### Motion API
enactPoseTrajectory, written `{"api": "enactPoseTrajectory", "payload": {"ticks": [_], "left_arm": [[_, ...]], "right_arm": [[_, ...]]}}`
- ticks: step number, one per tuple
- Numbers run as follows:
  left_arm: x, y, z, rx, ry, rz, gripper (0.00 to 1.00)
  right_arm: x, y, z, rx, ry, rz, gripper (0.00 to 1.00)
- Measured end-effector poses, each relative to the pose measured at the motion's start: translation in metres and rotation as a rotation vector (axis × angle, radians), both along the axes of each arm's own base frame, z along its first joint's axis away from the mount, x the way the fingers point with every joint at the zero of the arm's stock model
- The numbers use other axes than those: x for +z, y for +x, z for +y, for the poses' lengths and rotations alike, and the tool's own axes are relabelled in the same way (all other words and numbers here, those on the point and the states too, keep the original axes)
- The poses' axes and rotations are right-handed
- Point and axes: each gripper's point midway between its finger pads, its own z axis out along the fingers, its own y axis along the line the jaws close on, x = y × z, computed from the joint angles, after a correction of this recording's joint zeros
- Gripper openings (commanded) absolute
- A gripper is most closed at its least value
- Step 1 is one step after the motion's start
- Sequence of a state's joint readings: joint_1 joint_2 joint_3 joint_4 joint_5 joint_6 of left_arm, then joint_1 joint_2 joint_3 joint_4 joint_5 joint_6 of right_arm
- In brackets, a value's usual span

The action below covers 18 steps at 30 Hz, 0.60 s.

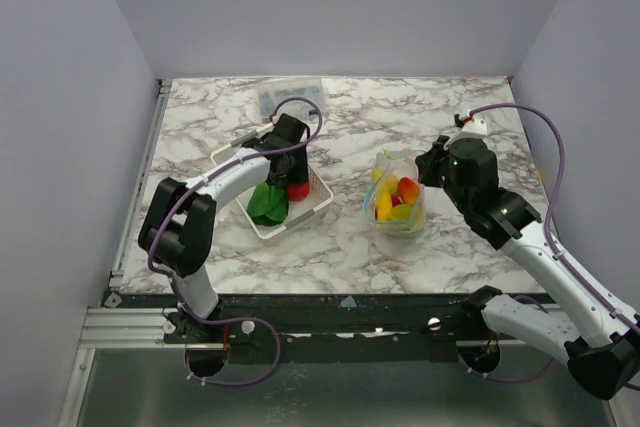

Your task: Place the food in the zip-top bag and seal the zipper

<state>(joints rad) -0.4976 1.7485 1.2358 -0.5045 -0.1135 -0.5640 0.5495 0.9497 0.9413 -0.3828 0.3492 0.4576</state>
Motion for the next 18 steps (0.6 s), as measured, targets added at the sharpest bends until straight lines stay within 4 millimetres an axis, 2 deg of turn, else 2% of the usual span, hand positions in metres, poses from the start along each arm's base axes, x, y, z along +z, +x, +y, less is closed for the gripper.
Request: {"api": "enactPoseTrajectory", "payload": {"ticks": [5, 8, 14, 18], "left_arm": [[0.018, -0.011, 0.003, -0.023, -0.023, -0.022, 0.1], [0.041, -0.015, 0.0, -0.05, -0.06, -0.069, 0.07], [0.108, -0.026, -0.011, -0.137, -0.193, -0.21, 0.05], [0.149, -0.044, -0.027, -0.238, -0.335, -0.311, 0.03]], "right_arm": [[0.001, -0.001, 0.0, 0.0, 0.007, -0.001, 0.01], [0.002, -0.001, 0.0, 0.001, 0.009, -0.003, 0.01], [0.002, -0.001, 0.0, 0.001, 0.011, -0.003, 0.0], [0.002, -0.001, 0.001, 0.0, 0.015, -0.003, 0.01]]}}
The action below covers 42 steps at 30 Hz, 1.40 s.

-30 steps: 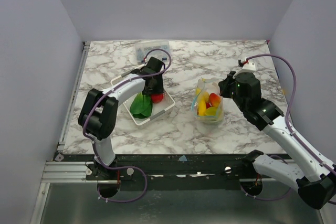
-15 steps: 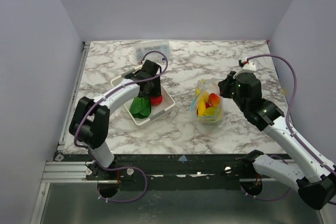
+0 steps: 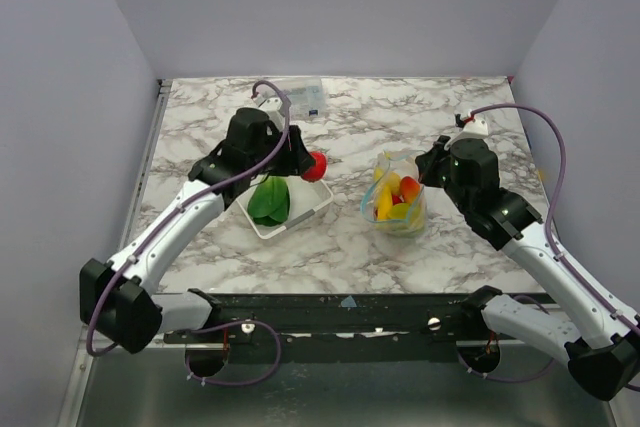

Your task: Place the food in the zip-top bag and seal the zipper

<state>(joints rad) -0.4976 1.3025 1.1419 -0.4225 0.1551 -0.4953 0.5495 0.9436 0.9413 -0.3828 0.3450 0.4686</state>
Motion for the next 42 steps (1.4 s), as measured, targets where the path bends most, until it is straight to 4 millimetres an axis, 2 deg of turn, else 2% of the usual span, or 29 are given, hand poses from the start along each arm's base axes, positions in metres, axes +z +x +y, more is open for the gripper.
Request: {"api": "enactPoseTrajectory", "payload": {"ticks": [3, 7, 11, 13, 15, 17, 19, 20, 23, 27, 31, 37, 42], "left_arm": [[0.028, -0.021, -0.016, -0.114, -0.119, -0.084, 0.03], [0.076, -0.065, -0.057, -0.337, -0.265, -0.222, 0.03], [0.102, -0.101, -0.094, -0.494, -0.34, -0.297, 0.0], [0.104, -0.11, -0.112, -0.548, -0.347, -0.292, 0.0], [0.103, -0.109, -0.125, -0.566, -0.333, -0.281, 0.01], [0.095, -0.104, -0.142, -0.573, -0.296, -0.27, 0.01], [0.084, -0.102, -0.15, -0.57, -0.256, -0.247, 0.05], [0.079, -0.1, -0.153, -0.564, -0.231, -0.233, 0.1], [0.066, -0.09, -0.165, -0.545, -0.166, -0.194, 0.35], [0.058, -0.075, -0.172, -0.512, -0.113, -0.166, 0.48], [0.054, -0.068, -0.17, -0.489, -0.069, -0.159, 0.65], [0.054, -0.066, -0.162, -0.477, -0.035, -0.175, 0.66], [0.059, -0.076, -0.139, -0.46, -0.021, -0.197, 0.65]], "right_arm": [[0.0, 0.0, 0.0, 0.001, 0.002, 0.001, 0.01], [0.0, -0.001, 0.002, 0.011, 0.007, 0.003, 0.01], [0.001, -0.001, 0.007, 0.027, 0.023, 0.003, 0.01], [0.002, -0.001, 0.009, 0.037, 0.032, 0.001, 0.01], [0.002, -0.001, 0.011, 0.042, 0.039, 0.003, 0.01], [0.002, -0.001, 0.012, 0.044, 0.045, 0.002, 0.01], [0.002, -0.001, 0.012, 0.046, 0.049, 0.003, 0.01], [0.003, -0.001, 0.013, 0.047, 0.052, 0.003, 0.01], [0.003, -0.001, 0.014, 0.051, 0.056, 0.003, 0.01], [0.003, -0.002, 0.015, 0.056, 0.057, 0.004, 0.01], [0.003, -0.002, 0.015, 0.057, 0.058, 0.005, 0.01], [0.003, -0.001, 0.014, 0.054, 0.058, 0.005, 0.01], [0.003, -0.001, 0.014, 0.054, 0.058, 0.005, 0.01]]}}
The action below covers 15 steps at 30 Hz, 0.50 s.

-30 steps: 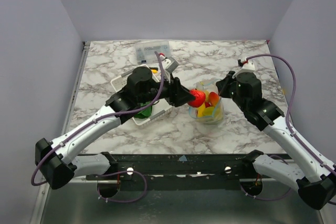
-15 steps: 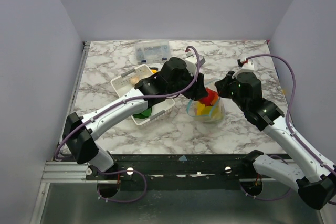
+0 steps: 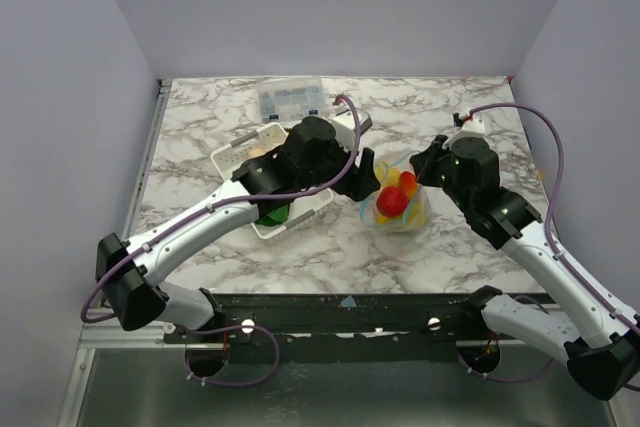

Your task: Place the food in the zip-top bag and seal the zipper

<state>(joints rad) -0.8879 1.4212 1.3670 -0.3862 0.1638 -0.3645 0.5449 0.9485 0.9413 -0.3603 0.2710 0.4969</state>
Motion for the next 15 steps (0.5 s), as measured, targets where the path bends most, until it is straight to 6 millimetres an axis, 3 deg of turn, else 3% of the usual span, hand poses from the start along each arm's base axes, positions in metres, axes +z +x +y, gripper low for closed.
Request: {"api": "enactPoseTrajectory", "payload": {"ticks": [3, 8, 12, 15], "left_arm": [[-0.009, -0.011, 0.015, 0.006, 0.005, 0.011, 0.64], [-0.054, -0.026, 0.023, 0.0, 0.035, 0.118, 0.57], [-0.09, -0.038, 0.023, -0.017, 0.071, 0.225, 0.47], [-0.093, -0.04, 0.016, -0.038, 0.058, 0.254, 0.34]], "right_arm": [[0.0, 0.0, 0.0, 0.0, 0.0, 0.001, 0.01], [-0.001, 0.0, 0.001, 0.004, 0.0, 0.003, 0.01], [-0.001, 0.0, 0.001, 0.006, 0.001, 0.003, 0.01], [-0.001, 0.0, 0.001, 0.007, 0.001, 0.003, 0.01]]}}
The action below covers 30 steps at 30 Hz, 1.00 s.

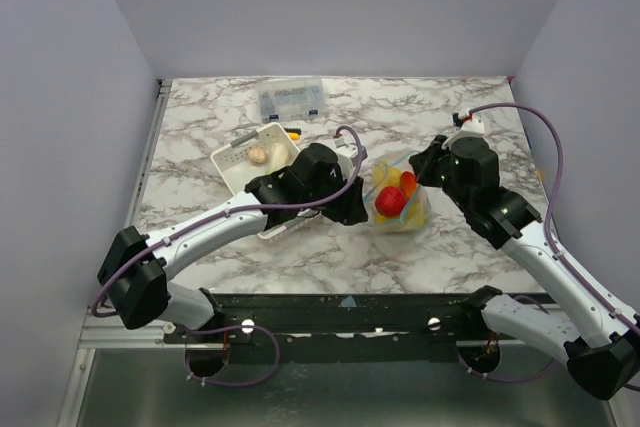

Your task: Place the food in the zip-top bag and seal the zipper

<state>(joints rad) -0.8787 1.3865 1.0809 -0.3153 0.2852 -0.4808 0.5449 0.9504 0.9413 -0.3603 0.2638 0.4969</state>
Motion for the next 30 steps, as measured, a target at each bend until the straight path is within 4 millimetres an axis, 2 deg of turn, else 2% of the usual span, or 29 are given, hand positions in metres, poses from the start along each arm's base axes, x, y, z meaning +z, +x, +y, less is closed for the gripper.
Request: {"api": "enactPoseTrajectory", "payload": {"ticks": [6, 10, 12, 19, 22, 26, 28, 29, 30], "left_arm": [[0.01, 0.001, -0.01, -0.033, -0.025, -0.002, 0.0], [0.035, 0.004, -0.018, -0.054, -0.063, -0.032, 0.0], [0.058, 0.003, -0.024, -0.073, -0.115, -0.042, 0.0], [0.109, -0.013, -0.032, -0.081, -0.298, 0.006, 0.0], [0.111, -0.016, -0.032, -0.028, -0.362, 0.087, 0.0], [0.087, -0.015, -0.031, 0.052, -0.38, 0.234, 0.0], [0.083, -0.012, -0.034, 0.075, -0.381, 0.275, 0.0], [0.082, -0.011, -0.035, 0.081, -0.385, 0.284, 0.01], [0.083, -0.011, -0.036, 0.083, -0.393, 0.291, 0.09]], "right_arm": [[0.0, 0.0, 0.0, 0.0, 0.0, 0.0, 0.01], [0.0, 0.0, -0.001, 0.0, -0.008, 0.003, 0.01], [0.002, -0.001, -0.004, -0.004, -0.033, 0.012, 0.01], [0.036, 0.007, -0.011, -0.019, -0.113, -0.011, 0.01], [0.033, 0.012, -0.006, 0.004, -0.146, 0.01, 0.01], [-0.004, 0.017, 0.005, 0.059, -0.207, 0.123, 0.01], [-0.015, 0.015, 0.01, 0.089, -0.211, 0.158, 0.01], [-0.018, 0.013, 0.012, 0.101, -0.209, 0.164, 0.01], [-0.018, 0.011, 0.015, 0.123, -0.201, 0.167, 0.01]]}}
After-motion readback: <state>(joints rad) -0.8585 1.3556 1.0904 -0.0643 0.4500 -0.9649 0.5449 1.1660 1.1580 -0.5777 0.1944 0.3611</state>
